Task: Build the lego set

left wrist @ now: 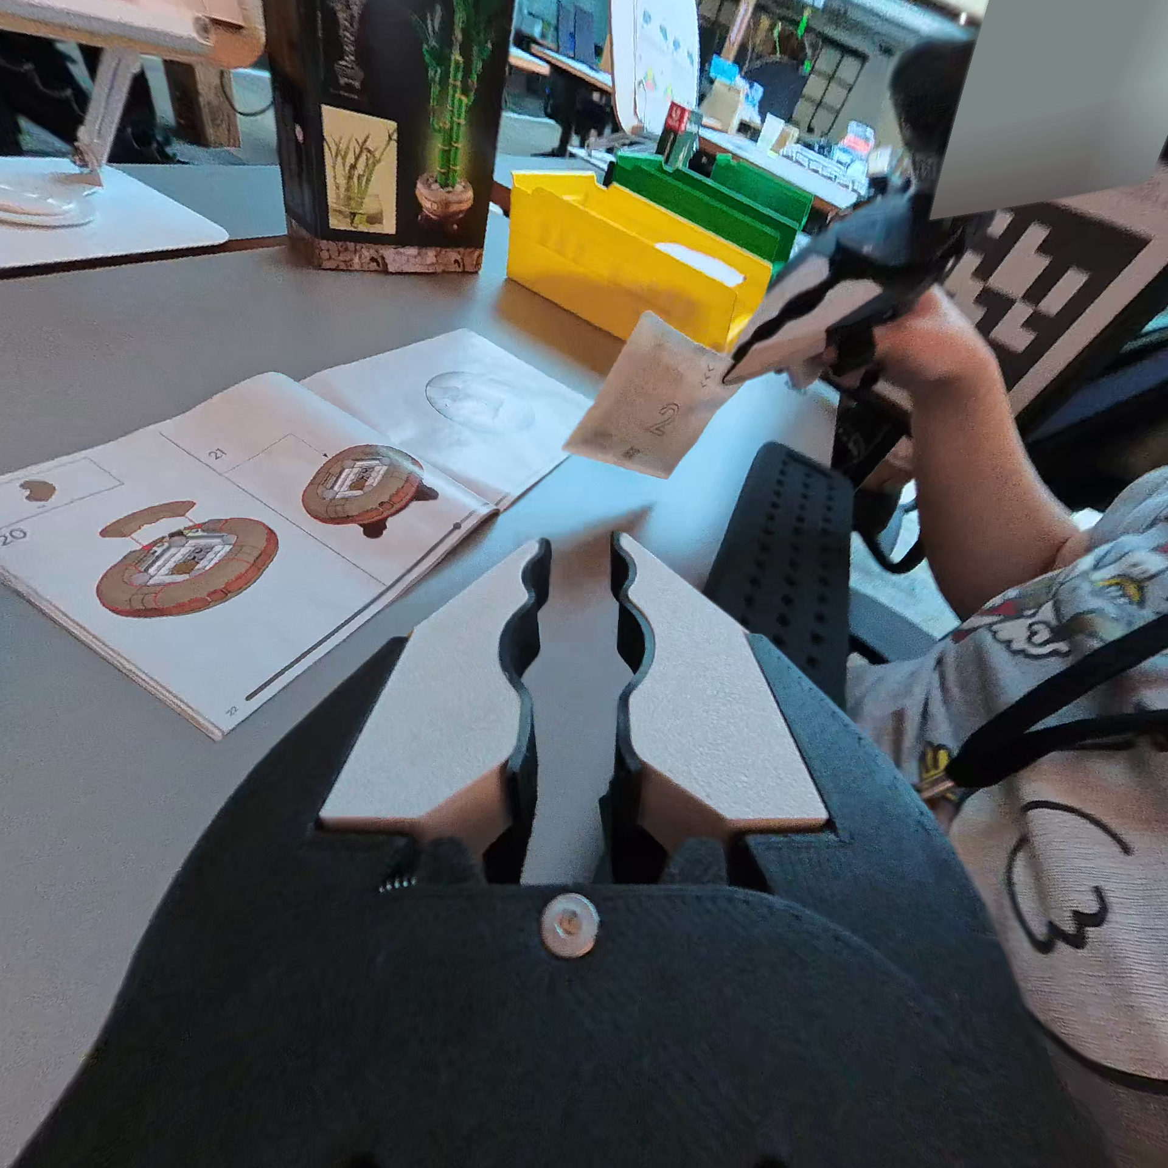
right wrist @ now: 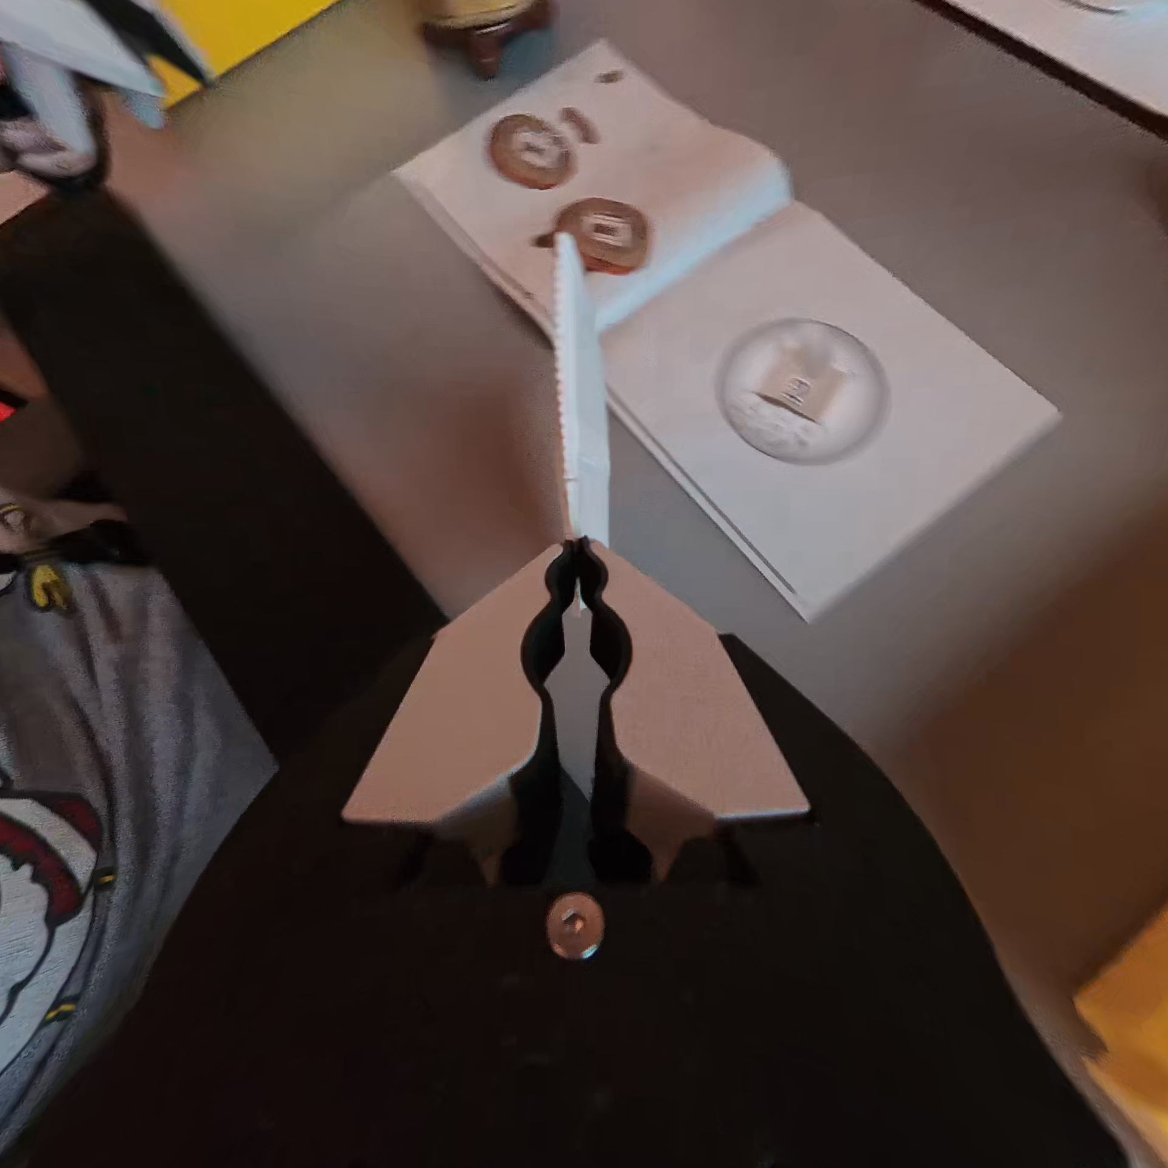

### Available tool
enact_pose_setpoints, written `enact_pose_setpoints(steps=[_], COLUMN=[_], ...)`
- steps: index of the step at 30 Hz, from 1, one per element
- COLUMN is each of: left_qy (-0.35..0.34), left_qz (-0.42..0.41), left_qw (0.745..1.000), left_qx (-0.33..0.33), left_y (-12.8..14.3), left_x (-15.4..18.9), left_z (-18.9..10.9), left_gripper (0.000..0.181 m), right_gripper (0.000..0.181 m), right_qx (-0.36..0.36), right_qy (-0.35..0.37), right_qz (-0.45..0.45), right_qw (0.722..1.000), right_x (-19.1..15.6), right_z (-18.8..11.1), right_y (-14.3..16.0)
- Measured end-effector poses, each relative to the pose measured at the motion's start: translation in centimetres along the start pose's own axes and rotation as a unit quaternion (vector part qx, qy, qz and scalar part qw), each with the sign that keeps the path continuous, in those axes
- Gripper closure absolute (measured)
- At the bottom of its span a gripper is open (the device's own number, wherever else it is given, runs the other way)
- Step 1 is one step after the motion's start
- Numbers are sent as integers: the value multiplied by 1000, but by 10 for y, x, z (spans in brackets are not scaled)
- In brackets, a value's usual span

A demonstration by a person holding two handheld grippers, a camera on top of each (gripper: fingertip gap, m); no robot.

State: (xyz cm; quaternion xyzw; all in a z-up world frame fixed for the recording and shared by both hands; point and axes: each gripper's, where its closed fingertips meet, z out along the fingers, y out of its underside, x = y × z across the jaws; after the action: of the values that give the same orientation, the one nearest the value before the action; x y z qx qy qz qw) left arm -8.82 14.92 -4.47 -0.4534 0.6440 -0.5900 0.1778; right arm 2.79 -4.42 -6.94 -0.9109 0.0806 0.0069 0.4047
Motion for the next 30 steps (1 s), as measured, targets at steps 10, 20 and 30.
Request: enact_pose_setpoints(steps=[10, 20, 30], left_qy=[-16, 74, 69], left_qz=[117, 86, 39], left_qw=[993, 992, 997], left_qx=[-24, -54, -3], left_y=[13, 33, 24], left_x=[10, 24, 10], left_z=[35, 33, 19], left_gripper=[130, 181, 181], right_gripper=[181, 181, 181], right_qx=[3, 43, 93], right_qy=[-157, -221, -261], right_qz=[-248, -279, -243], right_qw=[956, 933, 930], right_x=[-110, -127, -119], right_z=[84, 106, 115], right_y=[-40, -67, -81])
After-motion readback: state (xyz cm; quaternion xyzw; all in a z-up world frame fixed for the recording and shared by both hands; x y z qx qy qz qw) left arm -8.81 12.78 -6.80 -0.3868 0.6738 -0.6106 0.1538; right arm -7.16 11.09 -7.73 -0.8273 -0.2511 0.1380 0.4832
